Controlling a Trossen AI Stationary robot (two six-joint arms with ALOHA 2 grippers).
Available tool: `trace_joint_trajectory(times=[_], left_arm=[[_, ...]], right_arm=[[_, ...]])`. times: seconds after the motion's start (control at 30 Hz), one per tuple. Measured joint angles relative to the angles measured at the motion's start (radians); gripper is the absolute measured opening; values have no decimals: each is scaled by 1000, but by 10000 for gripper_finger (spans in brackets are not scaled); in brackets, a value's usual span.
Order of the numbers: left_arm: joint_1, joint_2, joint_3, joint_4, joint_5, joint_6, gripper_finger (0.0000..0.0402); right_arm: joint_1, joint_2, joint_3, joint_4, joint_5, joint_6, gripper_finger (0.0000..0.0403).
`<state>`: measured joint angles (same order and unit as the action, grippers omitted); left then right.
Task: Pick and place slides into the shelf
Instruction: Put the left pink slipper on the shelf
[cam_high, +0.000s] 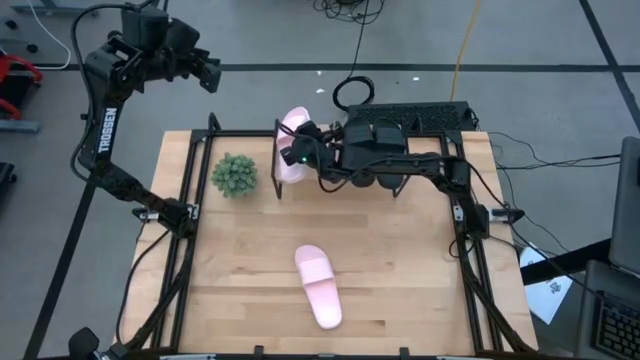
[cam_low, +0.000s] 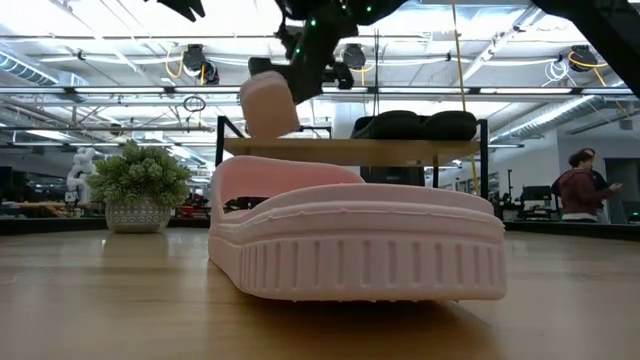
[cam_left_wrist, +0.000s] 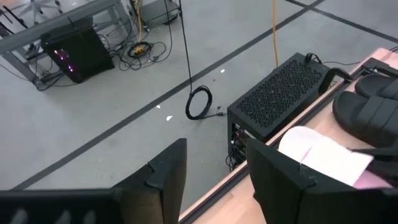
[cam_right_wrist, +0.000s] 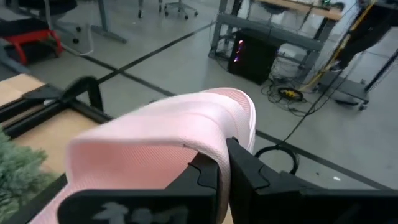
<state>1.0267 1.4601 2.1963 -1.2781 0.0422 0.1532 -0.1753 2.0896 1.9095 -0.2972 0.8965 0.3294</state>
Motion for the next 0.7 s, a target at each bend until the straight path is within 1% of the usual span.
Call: trace_joint_trajectory(times=[0.23, 0.7], left_arm=[[0, 0, 0, 0, 0, 2, 168], [0, 0, 0, 0, 2, 0, 168]], right_arm=[[-2, 35, 0, 2, -11, 19, 0], [-12, 36, 0, -15, -58, 49, 0]])
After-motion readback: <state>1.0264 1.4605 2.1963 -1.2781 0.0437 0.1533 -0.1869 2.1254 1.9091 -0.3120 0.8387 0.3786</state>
